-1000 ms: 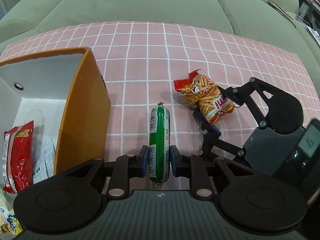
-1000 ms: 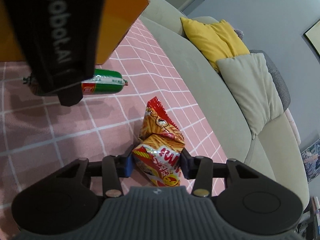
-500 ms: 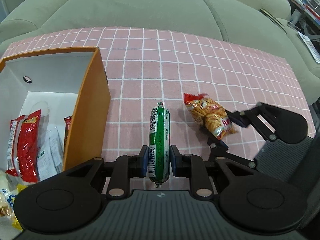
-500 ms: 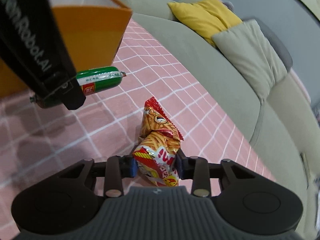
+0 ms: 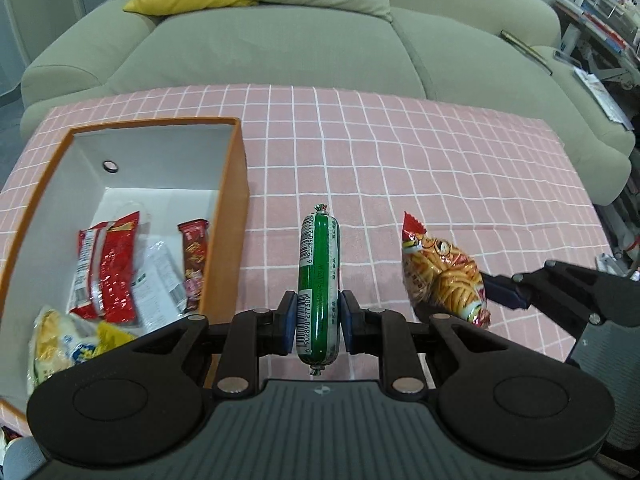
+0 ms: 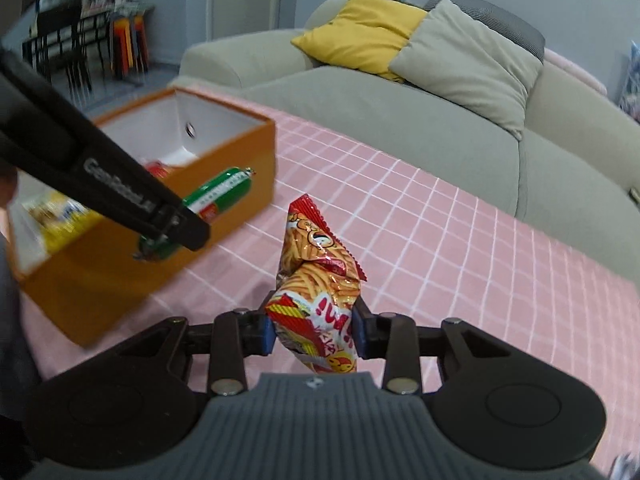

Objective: Organize snacks
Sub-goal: 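Lift the sausage and Mimi bag and carry both over the orange box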

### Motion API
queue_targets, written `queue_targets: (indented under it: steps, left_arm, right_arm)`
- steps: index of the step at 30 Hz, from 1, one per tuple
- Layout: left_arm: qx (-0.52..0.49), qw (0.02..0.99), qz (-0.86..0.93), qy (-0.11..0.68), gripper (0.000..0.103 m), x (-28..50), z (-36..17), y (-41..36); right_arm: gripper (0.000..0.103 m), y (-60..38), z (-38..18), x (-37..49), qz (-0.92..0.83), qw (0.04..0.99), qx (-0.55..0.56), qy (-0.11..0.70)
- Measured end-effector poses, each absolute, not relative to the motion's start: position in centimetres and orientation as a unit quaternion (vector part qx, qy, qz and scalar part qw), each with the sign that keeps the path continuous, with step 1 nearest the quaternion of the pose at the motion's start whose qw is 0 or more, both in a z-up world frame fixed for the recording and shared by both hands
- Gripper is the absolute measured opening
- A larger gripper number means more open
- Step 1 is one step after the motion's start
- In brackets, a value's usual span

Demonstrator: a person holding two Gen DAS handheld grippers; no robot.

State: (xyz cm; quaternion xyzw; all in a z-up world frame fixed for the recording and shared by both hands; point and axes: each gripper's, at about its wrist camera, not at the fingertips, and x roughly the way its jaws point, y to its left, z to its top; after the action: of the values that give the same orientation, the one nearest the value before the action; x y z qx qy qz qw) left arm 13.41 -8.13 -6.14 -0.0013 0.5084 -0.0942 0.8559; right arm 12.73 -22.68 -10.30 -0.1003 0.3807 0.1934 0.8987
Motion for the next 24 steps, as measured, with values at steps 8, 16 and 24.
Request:
queue_targets:
  steps: [8,16,24]
  left_arm:
    - [-0.006,0.867,-0.096,0.489,0.024,10.9,-3.7,-4.1]
    - [-0.001,0.876,-0.06,0.479,0.025,9.7,-2.3,1.8]
    - [0.002,0.877,-0.047,0.479,0.024,12.1,-1.9,5.6]
  right_arm:
    - [0.033,-20.1,-6.9,10.3,0.223,0.899,-0.025,0.377]
    - [0.033,-15.6,-3.8,10.5,0.268,0.894,-0.01,0.359]
    - [0.033,-10.1,-2.5,12.8,0.301,0.887,-0.046,0.349]
